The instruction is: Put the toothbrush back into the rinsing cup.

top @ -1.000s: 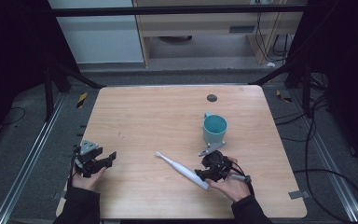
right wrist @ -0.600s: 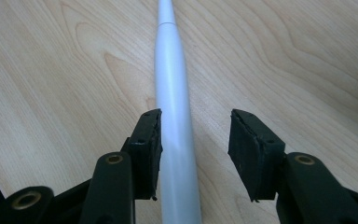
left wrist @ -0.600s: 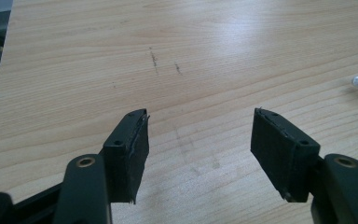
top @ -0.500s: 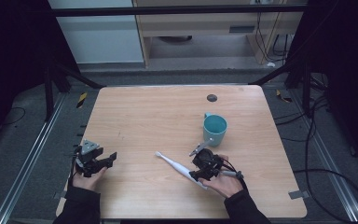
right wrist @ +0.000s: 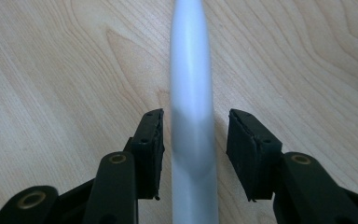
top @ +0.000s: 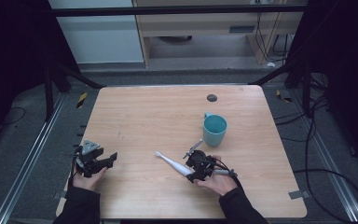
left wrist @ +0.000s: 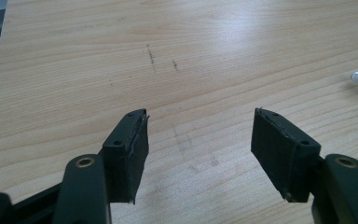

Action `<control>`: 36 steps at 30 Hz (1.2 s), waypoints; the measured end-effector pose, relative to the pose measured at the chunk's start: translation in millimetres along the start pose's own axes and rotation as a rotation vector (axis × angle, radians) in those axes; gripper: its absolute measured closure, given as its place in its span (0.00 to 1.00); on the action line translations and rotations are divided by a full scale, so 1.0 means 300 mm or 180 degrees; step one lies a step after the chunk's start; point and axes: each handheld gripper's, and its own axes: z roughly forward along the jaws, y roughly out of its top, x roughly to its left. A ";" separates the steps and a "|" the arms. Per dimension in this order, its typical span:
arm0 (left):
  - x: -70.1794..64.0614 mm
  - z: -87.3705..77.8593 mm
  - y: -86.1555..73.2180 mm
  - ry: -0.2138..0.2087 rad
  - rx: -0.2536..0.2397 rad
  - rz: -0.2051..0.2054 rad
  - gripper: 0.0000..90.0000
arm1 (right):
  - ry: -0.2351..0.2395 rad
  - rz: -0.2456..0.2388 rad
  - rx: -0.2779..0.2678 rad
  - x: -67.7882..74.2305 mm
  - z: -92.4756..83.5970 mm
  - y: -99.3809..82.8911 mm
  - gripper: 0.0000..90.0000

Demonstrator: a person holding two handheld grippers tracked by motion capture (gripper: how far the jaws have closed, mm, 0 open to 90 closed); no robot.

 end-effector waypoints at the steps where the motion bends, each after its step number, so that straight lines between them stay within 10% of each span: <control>1: 0.000 0.001 0.000 0.0000 0.0004 -0.0006 0.40 | -0.0003 -0.0004 0.0010 0.001 0.003 0.001 0.63; 36: -0.001 0.005 0.000 -0.0003 0.0041 0.0017 0.40 | -0.0068 -0.0012 0.0466 0.016 0.062 0.051 0.73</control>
